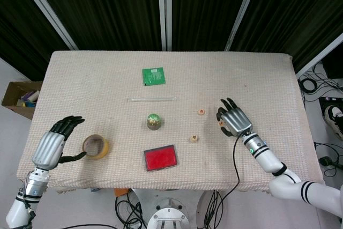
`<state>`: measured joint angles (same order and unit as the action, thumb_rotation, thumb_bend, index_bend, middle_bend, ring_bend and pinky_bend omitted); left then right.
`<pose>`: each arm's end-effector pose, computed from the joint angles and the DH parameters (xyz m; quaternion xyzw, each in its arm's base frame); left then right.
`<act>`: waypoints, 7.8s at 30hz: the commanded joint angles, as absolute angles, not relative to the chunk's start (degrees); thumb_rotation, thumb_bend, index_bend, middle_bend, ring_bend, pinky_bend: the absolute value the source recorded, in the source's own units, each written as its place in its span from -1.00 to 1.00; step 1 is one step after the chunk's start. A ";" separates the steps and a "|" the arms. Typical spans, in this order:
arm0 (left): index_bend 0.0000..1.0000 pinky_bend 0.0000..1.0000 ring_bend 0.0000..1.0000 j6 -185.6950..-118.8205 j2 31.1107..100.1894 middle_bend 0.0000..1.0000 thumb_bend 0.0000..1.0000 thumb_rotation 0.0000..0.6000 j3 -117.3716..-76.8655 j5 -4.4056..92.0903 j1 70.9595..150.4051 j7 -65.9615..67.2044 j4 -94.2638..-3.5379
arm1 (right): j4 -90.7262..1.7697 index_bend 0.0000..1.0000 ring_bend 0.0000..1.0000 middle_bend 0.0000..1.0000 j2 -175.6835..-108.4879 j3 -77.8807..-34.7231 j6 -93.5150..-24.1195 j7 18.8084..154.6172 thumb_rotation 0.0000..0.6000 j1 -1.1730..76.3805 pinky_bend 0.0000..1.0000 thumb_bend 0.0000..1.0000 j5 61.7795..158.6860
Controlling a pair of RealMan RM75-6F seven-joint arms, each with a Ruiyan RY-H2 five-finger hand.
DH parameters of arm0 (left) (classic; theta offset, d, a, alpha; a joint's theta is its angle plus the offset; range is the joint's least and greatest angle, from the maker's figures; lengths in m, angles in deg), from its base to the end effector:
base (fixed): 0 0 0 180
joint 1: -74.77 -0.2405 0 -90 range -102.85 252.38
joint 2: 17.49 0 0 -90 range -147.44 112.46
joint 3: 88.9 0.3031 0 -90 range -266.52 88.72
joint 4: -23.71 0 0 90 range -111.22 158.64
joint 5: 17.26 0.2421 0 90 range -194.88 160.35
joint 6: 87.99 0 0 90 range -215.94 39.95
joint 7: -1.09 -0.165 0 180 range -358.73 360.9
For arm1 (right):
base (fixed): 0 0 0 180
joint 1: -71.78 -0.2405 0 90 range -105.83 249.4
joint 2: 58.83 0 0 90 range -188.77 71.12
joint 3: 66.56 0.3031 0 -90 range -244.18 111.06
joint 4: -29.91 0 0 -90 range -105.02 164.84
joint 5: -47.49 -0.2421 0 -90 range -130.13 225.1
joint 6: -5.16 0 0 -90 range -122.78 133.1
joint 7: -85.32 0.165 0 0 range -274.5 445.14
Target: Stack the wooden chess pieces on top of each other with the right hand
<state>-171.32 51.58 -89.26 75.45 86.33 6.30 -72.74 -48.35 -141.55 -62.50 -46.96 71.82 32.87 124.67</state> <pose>-0.3005 0.2302 0.0948 -0.6200 -0.4181 -0.4826 0.4559 -0.2471 -0.3923 -0.0266 0.8010 -0.3040 0.3014 0.4186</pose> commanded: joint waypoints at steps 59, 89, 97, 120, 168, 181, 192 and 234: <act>-0.65 -0.61 -0.76 -171.06 51.78 -0.71 -0.88 1.00 -88.71 75.66 85.92 6.32 -72.83 | -57.61 -0.17 -1.00 -0.43 -143.23 -63.95 -42.43 61.75 1.00 25.69 -0.90 -0.31 126.17; -0.65 -0.61 -0.76 -171.27 51.59 -0.71 -0.88 1.00 -88.59 74.60 85.11 7.05 -72.17 | -35.91 -0.27 -1.00 -0.46 -152.30 -57.07 -33.75 60.37 1.00 18.24 -0.90 -0.49 109.18; -0.65 -0.61 -0.76 -170.91 51.74 -0.71 -0.88 1.00 -88.77 74.52 85.32 7.18 -71.96 | -33.63 -0.24 -1.00 -0.46 -153.31 -57.61 -33.66 61.20 1.00 18.04 -0.89 -0.45 108.86; -0.65 -0.61 -0.76 -170.81 52.06 -0.71 -0.88 1.00 -88.63 74.35 85.06 7.67 -71.28 | -30.32 0.00 -0.99 -0.36 -155.60 -58.41 -34.02 63.81 1.00 17.71 -0.87 -0.33 111.06; -0.65 -0.61 -0.76 -171.23 52.45 -0.71 -0.88 1.00 -88.46 75.06 84.86 8.14 -70.86 | -58.88 0.03 -0.96 -0.37 -141.08 -64.89 -42.28 60.61 1.00 22.58 -0.85 -0.26 127.53; -0.65 -0.61 -0.76 -171.01 52.39 -0.71 -0.88 1.00 -88.35 74.98 84.86 8.07 -70.92 | -58.27 -0.04 -0.96 -0.39 -141.57 -64.78 -42.20 60.02 1.00 22.86 -0.85 -0.28 127.22; -0.65 -0.61 -0.76 -170.68 52.32 -0.71 -0.88 1.00 -88.39 74.94 85.04 7.89 -71.17 | -58.37 -0.13 -0.96 -0.40 -141.35 -64.96 -42.50 59.98 1.00 23.27 -0.85 -0.29 127.57; -0.65 -0.61 -0.76 -177.41 49.80 -0.71 -0.88 1.00 -90.14 66.70 78.23 -2.37 -68.14 | -62.52 -1.00 -1.00 -0.97 -122.92 -69.47 -81.66 87.62 1.00 57.32 -0.99 -0.31 128.97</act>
